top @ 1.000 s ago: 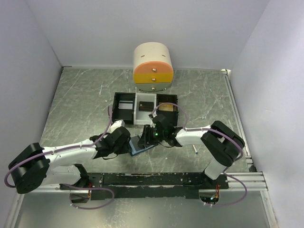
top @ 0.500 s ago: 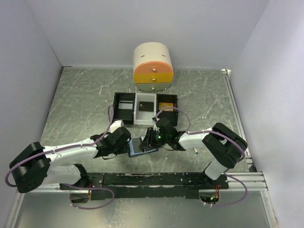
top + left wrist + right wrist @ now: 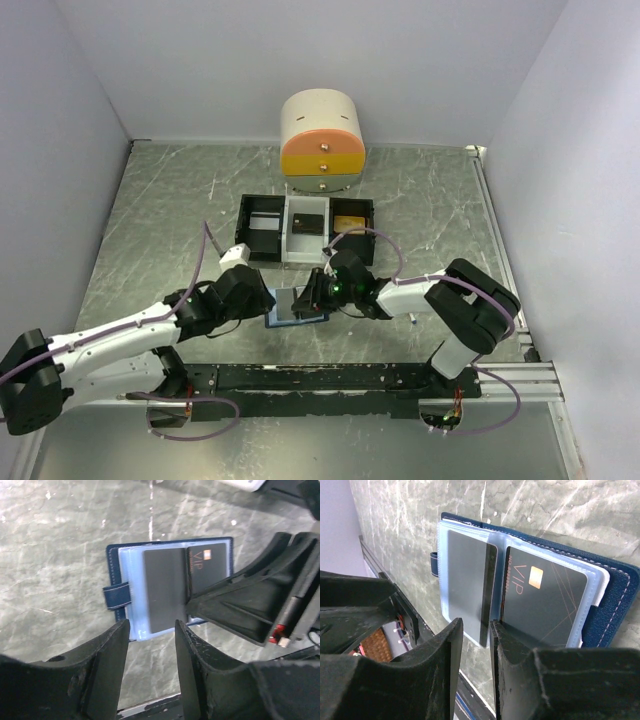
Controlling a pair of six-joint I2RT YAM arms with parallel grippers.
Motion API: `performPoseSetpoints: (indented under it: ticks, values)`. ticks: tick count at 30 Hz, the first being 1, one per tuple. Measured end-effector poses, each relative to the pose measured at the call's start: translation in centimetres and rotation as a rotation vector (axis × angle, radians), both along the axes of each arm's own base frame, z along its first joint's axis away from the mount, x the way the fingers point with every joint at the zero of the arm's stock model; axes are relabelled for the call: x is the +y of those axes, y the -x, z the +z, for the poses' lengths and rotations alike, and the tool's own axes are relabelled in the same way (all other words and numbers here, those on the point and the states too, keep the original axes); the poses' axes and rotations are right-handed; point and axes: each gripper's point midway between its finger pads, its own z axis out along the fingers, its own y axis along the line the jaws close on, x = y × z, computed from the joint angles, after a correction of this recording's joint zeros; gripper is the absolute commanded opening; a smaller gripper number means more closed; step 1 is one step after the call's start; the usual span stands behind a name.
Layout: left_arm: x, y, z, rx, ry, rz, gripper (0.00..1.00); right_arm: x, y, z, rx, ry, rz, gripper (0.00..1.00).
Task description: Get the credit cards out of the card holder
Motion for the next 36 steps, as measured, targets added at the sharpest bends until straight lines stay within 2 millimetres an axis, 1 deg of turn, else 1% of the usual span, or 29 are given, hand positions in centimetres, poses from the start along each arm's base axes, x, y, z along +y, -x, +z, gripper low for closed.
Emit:
performPoseSetpoints:
  ticks: [2,4,6,9,11,13,17,19,24,28,31,36]
  values:
    - [-0.5,-0.2,0.7,-0.027,0.037,-0.011,0.54,0.0,0.1,-0.1,0.006,-0.004,-0.005,0.28]
    - [-0.9,-0.2,0.7,-0.027,0.047,-0.026,0.54,0.0,0.1,0.0,0.008,-0.008,-0.009,0.28]
    - [-1.2,-0.2,-0.1,-0.008,0.026,-0.039,0.53,0.1,0.0,0.1,0.006,-0.015,-0.011,0.28]
    - [-1.2,0.1,-2.1,0.046,-0.036,-0.054,0.5,0.2,-0.1,0.2,0.006,-0.021,-0.014,0.27]
    - [-1.2,0.2,-3.1,0.077,-0.073,-0.06,0.5,0.2,-0.1,0.3,0.008,-0.024,-0.018,0.27]
    - [-1.3,0.2,-3.4,0.09,-0.088,-0.067,0.51,0.3,-0.2,0.3,0.009,-0.028,-0.019,0.28]
    - [-1.6,0.3,-3.2,0.086,-0.079,-0.075,0.53,0.3,-0.2,0.4,0.004,-0.027,-0.022,0.32]
    - [-1.7,0.2,-2.8,0.075,-0.066,-0.076,0.53,0.1,-0.3,0.6,-0.009,-0.022,-0.022,0.33]
    - [-2.1,-0.1,-1.1,0.033,-0.014,-0.076,0.54,0.0,-0.8,1.6,-0.056,-0.008,-0.017,0.34]
    - [-2.1,-0.1,-1.1,0.031,-0.011,-0.076,0.53,0.2,-1.1,1.7,-0.071,-0.006,-0.009,0.34]
    - [-1.9,0.0,-2.1,0.055,-0.042,-0.076,0.52,0.2,-1.0,1.0,-0.058,0.006,-0.006,0.34]
    - [-1.3,0.4,-4.4,0.112,-0.124,-0.082,0.46,0.0,-0.8,0.1,-0.036,0.025,-0.005,0.34]
